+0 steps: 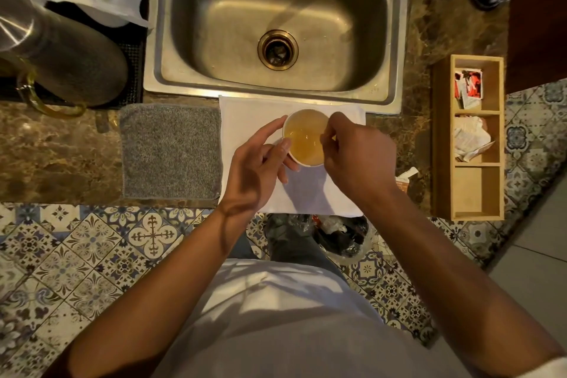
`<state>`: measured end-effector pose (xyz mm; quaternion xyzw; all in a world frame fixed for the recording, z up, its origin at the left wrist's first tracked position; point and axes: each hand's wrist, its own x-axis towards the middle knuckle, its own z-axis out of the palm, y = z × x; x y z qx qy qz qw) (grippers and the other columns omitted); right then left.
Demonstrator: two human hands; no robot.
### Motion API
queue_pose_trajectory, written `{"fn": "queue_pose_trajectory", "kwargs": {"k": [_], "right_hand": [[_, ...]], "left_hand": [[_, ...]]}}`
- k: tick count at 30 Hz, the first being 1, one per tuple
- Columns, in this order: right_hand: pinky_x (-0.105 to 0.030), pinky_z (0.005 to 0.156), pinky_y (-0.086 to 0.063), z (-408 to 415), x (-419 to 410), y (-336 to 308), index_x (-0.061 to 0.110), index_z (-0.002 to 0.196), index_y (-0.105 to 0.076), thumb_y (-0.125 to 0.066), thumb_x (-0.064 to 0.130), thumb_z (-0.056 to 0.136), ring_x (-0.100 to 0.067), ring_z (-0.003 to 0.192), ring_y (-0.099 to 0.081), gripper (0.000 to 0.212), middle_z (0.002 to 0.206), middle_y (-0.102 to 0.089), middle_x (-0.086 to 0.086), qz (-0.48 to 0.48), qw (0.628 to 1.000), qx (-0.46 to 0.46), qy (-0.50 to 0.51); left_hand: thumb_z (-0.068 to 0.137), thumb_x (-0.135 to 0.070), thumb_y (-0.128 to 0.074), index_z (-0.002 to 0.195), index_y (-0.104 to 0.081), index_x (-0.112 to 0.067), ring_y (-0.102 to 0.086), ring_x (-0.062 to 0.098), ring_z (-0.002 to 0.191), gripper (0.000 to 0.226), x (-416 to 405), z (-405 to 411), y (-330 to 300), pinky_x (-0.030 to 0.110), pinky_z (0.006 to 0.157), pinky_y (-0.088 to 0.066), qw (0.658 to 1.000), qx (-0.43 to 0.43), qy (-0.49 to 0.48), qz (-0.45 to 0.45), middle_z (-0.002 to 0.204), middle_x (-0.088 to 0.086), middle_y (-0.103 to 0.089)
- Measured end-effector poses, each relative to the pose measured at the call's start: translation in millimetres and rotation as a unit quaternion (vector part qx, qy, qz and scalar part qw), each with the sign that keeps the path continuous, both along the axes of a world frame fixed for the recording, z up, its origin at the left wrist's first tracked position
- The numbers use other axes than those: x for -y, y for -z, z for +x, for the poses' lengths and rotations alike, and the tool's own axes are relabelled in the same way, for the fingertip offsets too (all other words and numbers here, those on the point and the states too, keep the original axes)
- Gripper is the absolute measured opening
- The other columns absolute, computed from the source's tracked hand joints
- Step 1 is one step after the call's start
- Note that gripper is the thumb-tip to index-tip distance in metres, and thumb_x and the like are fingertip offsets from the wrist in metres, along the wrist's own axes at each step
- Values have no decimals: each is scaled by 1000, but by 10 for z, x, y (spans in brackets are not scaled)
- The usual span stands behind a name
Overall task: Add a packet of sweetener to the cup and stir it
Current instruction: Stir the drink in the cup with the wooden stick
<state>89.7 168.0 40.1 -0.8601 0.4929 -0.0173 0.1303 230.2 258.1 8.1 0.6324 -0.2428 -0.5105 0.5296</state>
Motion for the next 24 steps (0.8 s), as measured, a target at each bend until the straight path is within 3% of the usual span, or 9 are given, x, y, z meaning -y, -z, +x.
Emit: {"fn": "queue_pose_trajectory", "kwargs": {"k": [5,8,11,13,17,20,24], "right_hand": [[-27,55,-38,-78,-96,-52,16,100,-63,-57,31,98,-29,66,-67,17,78,-71,-6,69,997,-28,7],[-32,58,-52,-109,-107,-63,17,97,-66,-62,33,97,-20,65,-65,17,75,-70,0,118,988,52,81],[-34,63,-52,-250,-54,-117,16,90,-70,-67,27,95,-12,64,-60,13,72,-66,5,203,940,185,201],[-35,69,-55,-377,-55,-168,15,89,-74,-66,22,95,-12,68,-63,12,78,-70,4,233,915,228,238],[-32,62,-47,-687,-169,-212,10,85,-73,-63,25,98,-10,57,-56,22,65,-64,2,281,894,232,261],[-22,52,-37,-881,-297,-265,9,73,-66,-61,30,99,-7,51,-47,34,59,-56,0,288,908,202,228],[-29,57,-40,-988,-415,-332,14,74,-70,-63,31,99,-8,56,-50,31,64,-62,-6,310,885,265,225]], "left_hand": [[101,-7,-56,140,-51,-15,-50,10,42,40,-25,48,90,28,50,-47,1000,-13,22,-15,48,-4,-58],[102,-8,-54,141,-50,-15,-51,7,43,41,-17,52,63,20,49,-45,1000,3,26,6,53,9,-58],[103,-17,-54,142,-51,-23,-56,10,49,40,-36,64,42,19,55,-46,997,60,47,18,62,26,-59],[103,-21,-55,140,-52,-29,-59,10,52,39,-58,74,51,24,61,-47,994,95,52,26,61,20,-63],[102,-23,-56,139,-55,-29,-58,10,53,38,-51,48,47,37,66,-49,993,102,48,39,57,11,-63],[102,-24,-56,140,-54,-29,-58,11,54,38,-39,50,31,43,69,-51,991,115,51,49,57,6,-63],[101,-23,-56,139,-55,-29,-57,13,55,38,-42,29,-15,36,63,-51,989,125,41,67,57,4,-63]]}}
